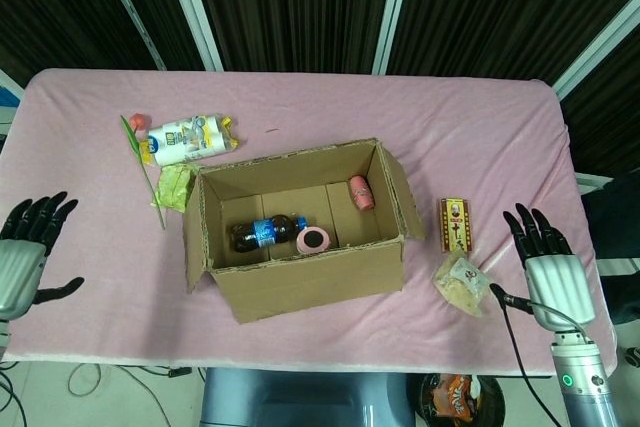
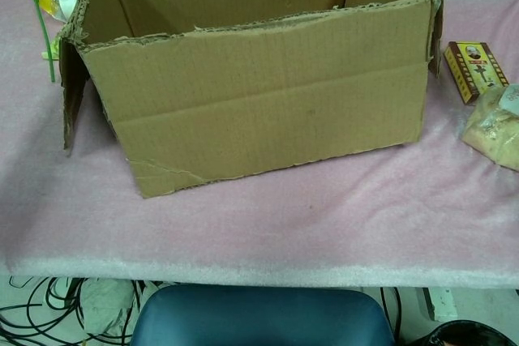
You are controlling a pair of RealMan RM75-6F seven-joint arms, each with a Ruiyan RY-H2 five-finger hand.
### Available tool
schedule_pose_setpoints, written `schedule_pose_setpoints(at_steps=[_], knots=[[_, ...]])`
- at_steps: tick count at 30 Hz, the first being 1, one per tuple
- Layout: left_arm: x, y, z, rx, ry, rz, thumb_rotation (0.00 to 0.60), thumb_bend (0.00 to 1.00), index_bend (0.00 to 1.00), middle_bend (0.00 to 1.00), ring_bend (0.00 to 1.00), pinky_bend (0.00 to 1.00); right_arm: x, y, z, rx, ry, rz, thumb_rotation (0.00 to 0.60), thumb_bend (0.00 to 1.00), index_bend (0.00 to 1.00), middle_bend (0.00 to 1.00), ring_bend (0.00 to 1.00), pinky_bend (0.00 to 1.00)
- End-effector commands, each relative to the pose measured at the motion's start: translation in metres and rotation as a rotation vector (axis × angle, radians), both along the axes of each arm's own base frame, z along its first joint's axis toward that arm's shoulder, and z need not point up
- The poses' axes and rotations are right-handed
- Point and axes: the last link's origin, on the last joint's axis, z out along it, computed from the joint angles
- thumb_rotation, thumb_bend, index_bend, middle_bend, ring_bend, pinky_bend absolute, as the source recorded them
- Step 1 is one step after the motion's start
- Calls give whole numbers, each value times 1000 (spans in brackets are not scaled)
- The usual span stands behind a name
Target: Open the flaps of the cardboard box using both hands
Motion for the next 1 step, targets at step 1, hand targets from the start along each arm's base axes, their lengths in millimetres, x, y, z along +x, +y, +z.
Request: schedule_pose_setpoints(at_steps=[1], knots=[[-32,-29,-17,108,20,-24,600,86,0,0,0,0,-12,5,-7,9,26,8,528,190,0,0,0,212]])
